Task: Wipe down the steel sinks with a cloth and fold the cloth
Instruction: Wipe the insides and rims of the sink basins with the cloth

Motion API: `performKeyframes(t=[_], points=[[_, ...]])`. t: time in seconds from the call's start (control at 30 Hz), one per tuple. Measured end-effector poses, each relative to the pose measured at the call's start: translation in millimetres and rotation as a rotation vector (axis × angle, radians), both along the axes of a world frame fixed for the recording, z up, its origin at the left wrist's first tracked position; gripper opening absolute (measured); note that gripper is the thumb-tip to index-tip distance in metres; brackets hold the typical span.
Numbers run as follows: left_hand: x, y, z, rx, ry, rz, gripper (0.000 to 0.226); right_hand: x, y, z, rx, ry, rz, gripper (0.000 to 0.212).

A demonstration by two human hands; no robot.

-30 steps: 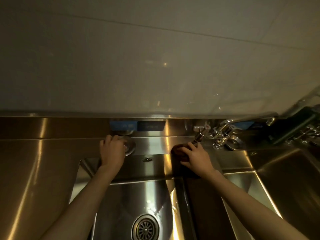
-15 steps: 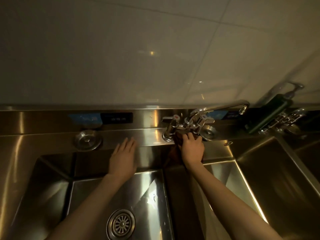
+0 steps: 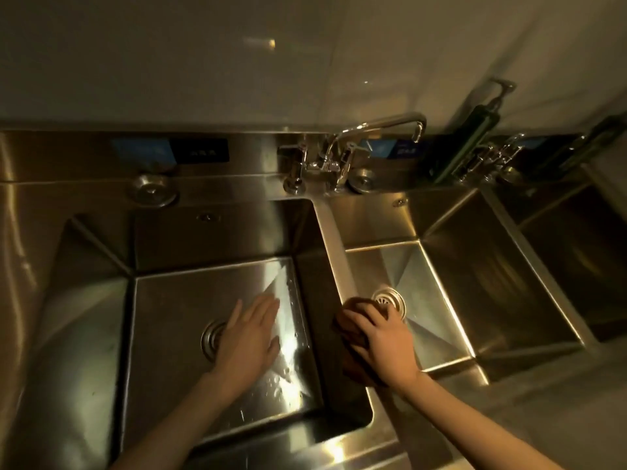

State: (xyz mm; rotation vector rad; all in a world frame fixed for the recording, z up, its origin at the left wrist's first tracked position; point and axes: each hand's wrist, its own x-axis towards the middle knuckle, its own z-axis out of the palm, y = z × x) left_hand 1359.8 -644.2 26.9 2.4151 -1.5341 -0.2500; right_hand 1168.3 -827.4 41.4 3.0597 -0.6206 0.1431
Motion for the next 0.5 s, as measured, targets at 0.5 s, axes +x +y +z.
performKeyframes(t=[0.5], points=[[-134, 165, -1, 0.106, -0.015, 0.193, 0.062, -117, 80, 18, 0.009, 0.026, 0.088, 0.051]])
